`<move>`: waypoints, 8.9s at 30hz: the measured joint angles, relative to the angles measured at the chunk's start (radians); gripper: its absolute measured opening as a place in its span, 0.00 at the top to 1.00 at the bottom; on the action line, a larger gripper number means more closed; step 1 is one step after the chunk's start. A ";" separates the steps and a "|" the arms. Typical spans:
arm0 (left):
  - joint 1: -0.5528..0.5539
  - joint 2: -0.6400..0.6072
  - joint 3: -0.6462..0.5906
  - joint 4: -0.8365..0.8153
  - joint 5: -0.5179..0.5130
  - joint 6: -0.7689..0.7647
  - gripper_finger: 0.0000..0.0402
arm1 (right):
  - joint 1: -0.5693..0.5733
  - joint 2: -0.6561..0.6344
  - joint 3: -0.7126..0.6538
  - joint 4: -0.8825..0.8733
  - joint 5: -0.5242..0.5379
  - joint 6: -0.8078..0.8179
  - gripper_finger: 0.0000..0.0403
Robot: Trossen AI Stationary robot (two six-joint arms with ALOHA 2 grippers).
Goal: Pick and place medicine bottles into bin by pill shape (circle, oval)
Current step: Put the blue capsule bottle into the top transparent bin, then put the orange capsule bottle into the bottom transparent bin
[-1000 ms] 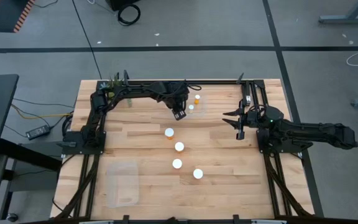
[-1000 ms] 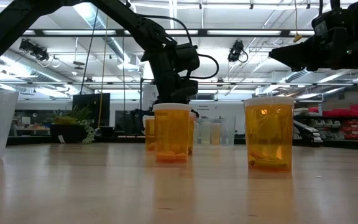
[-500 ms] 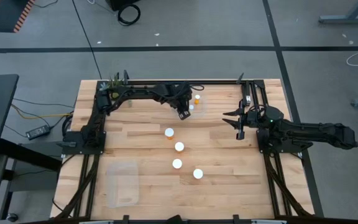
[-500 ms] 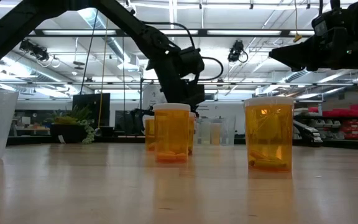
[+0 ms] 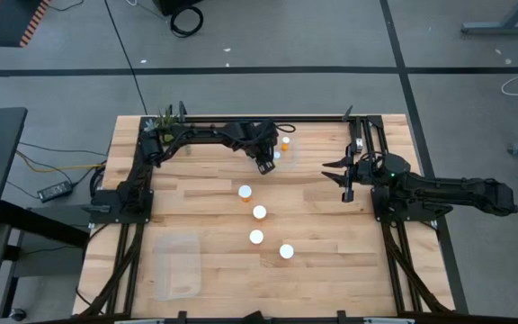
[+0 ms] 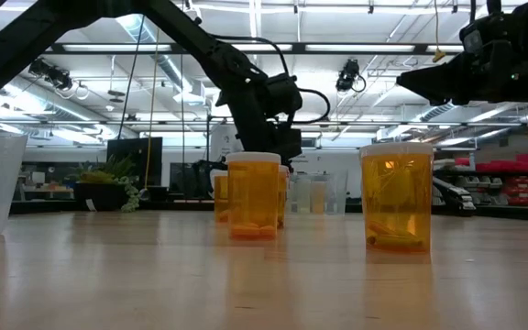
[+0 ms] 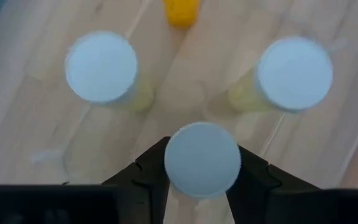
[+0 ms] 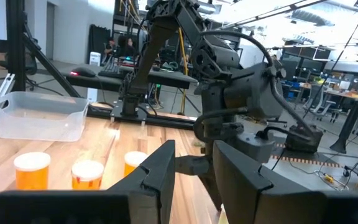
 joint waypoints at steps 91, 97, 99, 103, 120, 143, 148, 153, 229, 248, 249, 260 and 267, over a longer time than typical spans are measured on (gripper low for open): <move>-0.290 -0.020 0.173 -0.439 -0.007 0.015 0.36 | 0.000 0.000 0.000 -0.001 0.000 0.000 0.71; -0.291 -0.028 0.173 -0.462 -0.003 0.025 0.37 | 0.000 0.000 0.000 -0.001 0.000 0.000 0.71; -0.292 -0.028 0.173 -0.463 -0.001 0.031 0.37 | 0.000 0.000 0.000 -0.001 0.000 0.000 0.71; -0.292 -0.028 0.173 -0.452 -0.003 0.047 0.38 | 0.000 0.000 0.000 -0.001 0.000 0.000 0.71; -0.294 -0.077 0.033 -0.307 -0.011 0.057 0.39 | 0.000 0.000 0.000 -0.001 0.000 0.000 0.71; -0.292 -0.243 -0.164 -0.201 -0.029 -0.064 0.34 | 0.000 0.000 0.000 -0.013 0.000 0.000 0.71; -0.292 -0.243 -0.164 -0.272 -0.011 -0.084 0.27 | 0.000 0.000 0.000 -0.018 0.000 0.000 0.71; -0.292 -0.240 -0.164 -0.321 -0.009 -0.108 0.24 | 0.000 0.000 0.000 -0.018 0.000 0.000 0.71; -0.532 -0.370 -0.232 -0.430 -0.045 -0.388 0.44 | 0.000 0.000 0.000 -0.016 0.000 0.000 0.71; -0.569 -0.369 -0.232 -0.418 -0.053 -0.414 0.43 | 0.000 0.000 0.000 -0.016 0.000 0.000 0.71; -0.578 -0.369 -0.232 -0.420 -0.053 -0.426 0.44 | 0.000 0.000 0.000 -0.016 0.000 0.000 0.71; -0.670 -0.369 -0.232 -0.474 -0.052 -0.537 0.44 | 0.000 0.000 0.000 -0.016 0.000 0.000 0.71; -0.725 -0.378 -0.233 -0.486 -0.048 -0.608 0.48 | 0.000 0.000 0.000 -0.016 0.000 0.000 0.71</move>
